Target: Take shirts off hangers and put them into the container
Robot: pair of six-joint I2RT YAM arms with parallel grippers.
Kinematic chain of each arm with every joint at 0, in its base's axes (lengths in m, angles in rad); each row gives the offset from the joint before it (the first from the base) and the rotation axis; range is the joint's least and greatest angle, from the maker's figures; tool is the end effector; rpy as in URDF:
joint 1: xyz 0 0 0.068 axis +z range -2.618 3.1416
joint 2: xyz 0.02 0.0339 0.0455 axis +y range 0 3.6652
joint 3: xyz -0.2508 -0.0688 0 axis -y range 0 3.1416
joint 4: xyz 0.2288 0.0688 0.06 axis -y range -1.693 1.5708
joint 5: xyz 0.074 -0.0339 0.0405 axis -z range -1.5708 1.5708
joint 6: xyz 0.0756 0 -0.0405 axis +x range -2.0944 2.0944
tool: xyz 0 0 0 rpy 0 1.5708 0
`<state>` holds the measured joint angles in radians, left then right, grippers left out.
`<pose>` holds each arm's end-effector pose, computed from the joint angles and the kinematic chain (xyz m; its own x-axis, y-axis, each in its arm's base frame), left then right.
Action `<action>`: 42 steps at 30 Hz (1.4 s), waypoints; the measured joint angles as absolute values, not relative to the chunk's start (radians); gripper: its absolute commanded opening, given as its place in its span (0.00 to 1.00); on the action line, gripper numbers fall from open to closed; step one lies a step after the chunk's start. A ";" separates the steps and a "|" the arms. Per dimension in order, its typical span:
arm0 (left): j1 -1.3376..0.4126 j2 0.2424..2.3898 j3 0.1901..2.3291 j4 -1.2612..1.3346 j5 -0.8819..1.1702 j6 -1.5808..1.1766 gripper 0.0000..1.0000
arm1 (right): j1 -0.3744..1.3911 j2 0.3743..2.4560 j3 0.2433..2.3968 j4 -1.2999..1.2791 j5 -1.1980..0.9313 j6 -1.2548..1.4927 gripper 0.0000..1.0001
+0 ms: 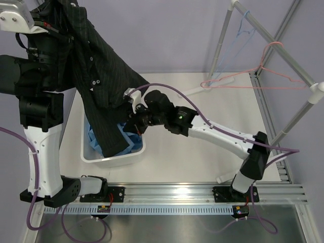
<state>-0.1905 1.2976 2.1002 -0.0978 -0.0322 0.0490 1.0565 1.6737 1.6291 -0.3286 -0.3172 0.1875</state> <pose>0.1793 -0.0321 0.6581 0.6435 -0.0742 -0.7619 0.1338 0.9909 0.0165 0.1825 0.3710 0.3595 -0.3570 -0.2719 -0.8936 -0.9196 0.2699 0.2853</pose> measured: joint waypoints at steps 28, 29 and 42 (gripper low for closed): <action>-0.150 0.851 1.157 -0.286 -0.342 -0.337 0.00 | 0.870 1.565 1.681 -0.429 -0.072 0.226 0.00; -0.150 0.833 1.156 -0.302 -0.357 -0.347 0.00 | 0.860 1.591 1.692 -0.430 -0.072 0.228 0.00; -0.150 0.735 1.106 -0.404 -0.432 -0.413 0.00 | 0.853 2.015 1.889 -0.476 -0.186 0.222 0.00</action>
<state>-0.1497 0.7345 1.1057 -0.4038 -0.4316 -0.4129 0.8528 2.0151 1.8889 -0.4755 -0.1856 0.2222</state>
